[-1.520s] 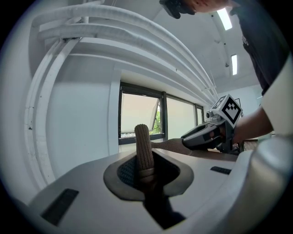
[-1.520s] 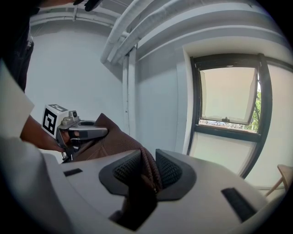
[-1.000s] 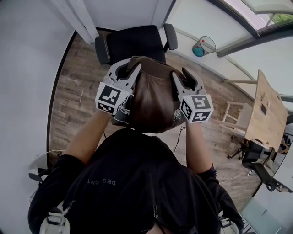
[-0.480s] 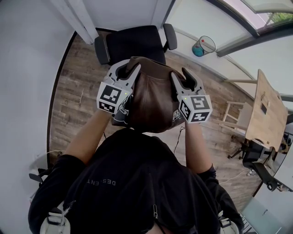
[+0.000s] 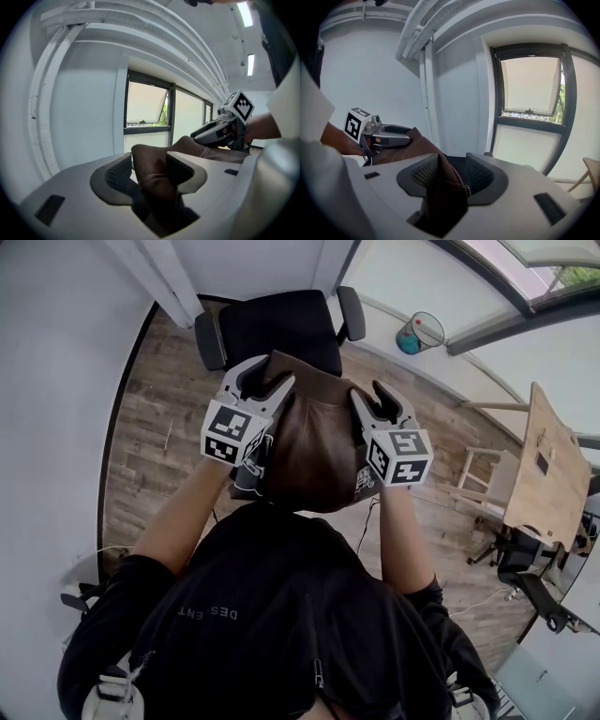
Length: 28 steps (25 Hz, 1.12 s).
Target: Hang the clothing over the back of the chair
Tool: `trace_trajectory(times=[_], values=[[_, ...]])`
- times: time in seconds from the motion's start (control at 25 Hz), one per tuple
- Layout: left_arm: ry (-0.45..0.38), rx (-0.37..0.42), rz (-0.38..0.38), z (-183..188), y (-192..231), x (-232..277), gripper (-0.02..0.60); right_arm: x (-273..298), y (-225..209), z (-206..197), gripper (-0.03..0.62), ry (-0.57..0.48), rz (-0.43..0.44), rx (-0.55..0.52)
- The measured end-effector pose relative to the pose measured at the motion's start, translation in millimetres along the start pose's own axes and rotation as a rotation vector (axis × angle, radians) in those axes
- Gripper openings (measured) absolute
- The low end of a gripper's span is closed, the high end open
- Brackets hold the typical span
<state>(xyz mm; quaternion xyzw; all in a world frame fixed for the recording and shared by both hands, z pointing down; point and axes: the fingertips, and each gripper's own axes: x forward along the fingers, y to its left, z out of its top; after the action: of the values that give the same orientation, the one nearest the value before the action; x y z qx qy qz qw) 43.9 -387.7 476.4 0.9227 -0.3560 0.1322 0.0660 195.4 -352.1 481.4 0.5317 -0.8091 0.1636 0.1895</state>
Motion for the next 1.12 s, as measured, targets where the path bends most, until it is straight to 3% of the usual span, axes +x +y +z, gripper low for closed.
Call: trace_trajectory(times=[0.24,1.12], values=[[0.012,-0.009,0.015,-3,2,2,0.277,3,-6,-8,0.229,0.034,-0.007,0.028],[-0.061,0.029,0.063,30,-29,-30,0.285,-27,-4,-24,0.287,0.108,0.027,0.053]])
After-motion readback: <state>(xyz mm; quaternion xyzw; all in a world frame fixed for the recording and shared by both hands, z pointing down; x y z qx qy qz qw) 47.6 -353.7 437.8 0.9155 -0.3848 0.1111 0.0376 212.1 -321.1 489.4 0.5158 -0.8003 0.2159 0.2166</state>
